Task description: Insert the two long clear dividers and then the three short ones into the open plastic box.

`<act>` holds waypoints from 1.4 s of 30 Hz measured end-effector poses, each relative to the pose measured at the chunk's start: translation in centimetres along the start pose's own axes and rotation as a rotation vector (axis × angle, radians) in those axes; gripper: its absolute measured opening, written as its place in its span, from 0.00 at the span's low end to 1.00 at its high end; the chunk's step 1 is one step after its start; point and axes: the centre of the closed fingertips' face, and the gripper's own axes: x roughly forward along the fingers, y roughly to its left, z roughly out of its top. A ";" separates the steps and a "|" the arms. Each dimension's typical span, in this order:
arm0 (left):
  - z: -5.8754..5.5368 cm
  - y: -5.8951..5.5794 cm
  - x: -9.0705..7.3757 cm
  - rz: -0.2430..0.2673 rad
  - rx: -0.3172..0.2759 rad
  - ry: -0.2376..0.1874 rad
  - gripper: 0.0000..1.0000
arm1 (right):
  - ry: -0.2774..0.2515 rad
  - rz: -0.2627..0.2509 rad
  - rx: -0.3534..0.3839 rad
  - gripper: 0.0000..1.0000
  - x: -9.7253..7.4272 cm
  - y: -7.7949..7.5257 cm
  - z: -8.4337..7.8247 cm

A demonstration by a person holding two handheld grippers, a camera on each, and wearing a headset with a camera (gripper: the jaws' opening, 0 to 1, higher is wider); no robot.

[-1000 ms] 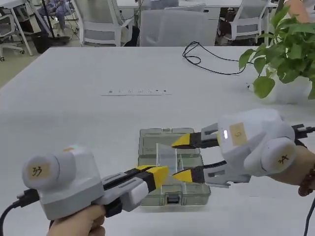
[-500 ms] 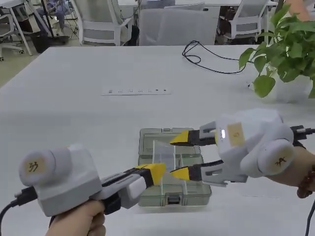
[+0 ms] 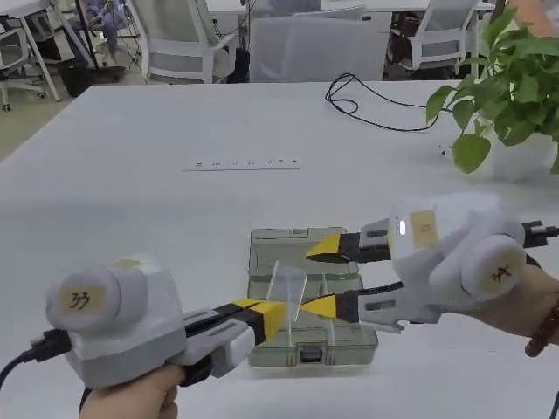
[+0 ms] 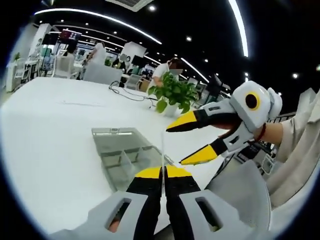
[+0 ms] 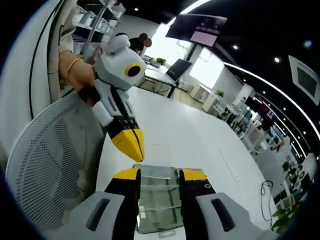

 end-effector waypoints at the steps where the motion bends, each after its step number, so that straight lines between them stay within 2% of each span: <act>1: -0.2 0.0 0.0 0.003 0.029 0.009 0.00 | -0.007 0.007 0.017 0.31 0.0 0.1 0.1; 3: -0.3 -0.1 -0.1 0.001 0.082 0.019 0.00 | -0.012 0.010 0.033 0.31 0.0 0.1 0.1; 8: -0.6 -0.3 -0.2 -0.002 0.212 0.059 0.00 | -0.032 0.056 0.089 0.31 -0.2 0.7 0.2; 13: -0.9 -1.1 -0.3 -0.047 0.320 0.093 0.00 | -0.034 0.120 0.119 0.28 -0.2 1.6 0.1; 15: -1.0 -1.4 -0.2 -0.063 0.360 0.106 0.00 | -0.035 0.141 0.116 0.28 -0.2 1.8 0.1; 20: -1.3 -2.0 -0.2 -0.099 0.412 0.133 0.00 | -0.010 0.171 0.094 0.28 -0.2 2.4 -0.7; 21: -1.6 -2.2 -0.2 -0.112 0.453 0.150 0.00 | -0.009 0.180 0.093 0.28 -0.2 2.6 -0.7; 24: -1.8 -2.9 -0.2 -0.148 0.461 0.151 0.00 | -0.008 0.209 0.100 0.26 -0.2 3.2 -1.0; 27: -2.3 -3.2 -0.2 -0.166 0.523 0.183 0.00 | -0.019 0.245 0.113 0.24 -0.4 3.8 -1.0; 29: -2.4 -3.4 -0.2 -0.182 0.526 0.184 0.00 | -0.032 0.269 0.121 0.21 -0.5 4.1 -0.8; 33: -3.0 -3.9 -0.3 -0.215 0.597 0.204 0.00 | -0.030 0.312 0.118 0.18 -0.7 4.9 -0.9; 35: -2.9 -4.3 -0.4 -0.239 0.589 0.191 0.00 | -0.032 0.334 0.123 0.17 -0.8 5.3 -0.9; 38: -3.2 -4.5 -0.6 -0.259 0.631 0.198 0.00 | -0.030 0.361 0.116 0.16 -0.9 5.9 -0.9; 42: -3.3 -4.8 -0.8 -0.286 0.639 0.195 0.00 | -0.033 0.402 0.115 0.11 -1.0 6.8 -0.9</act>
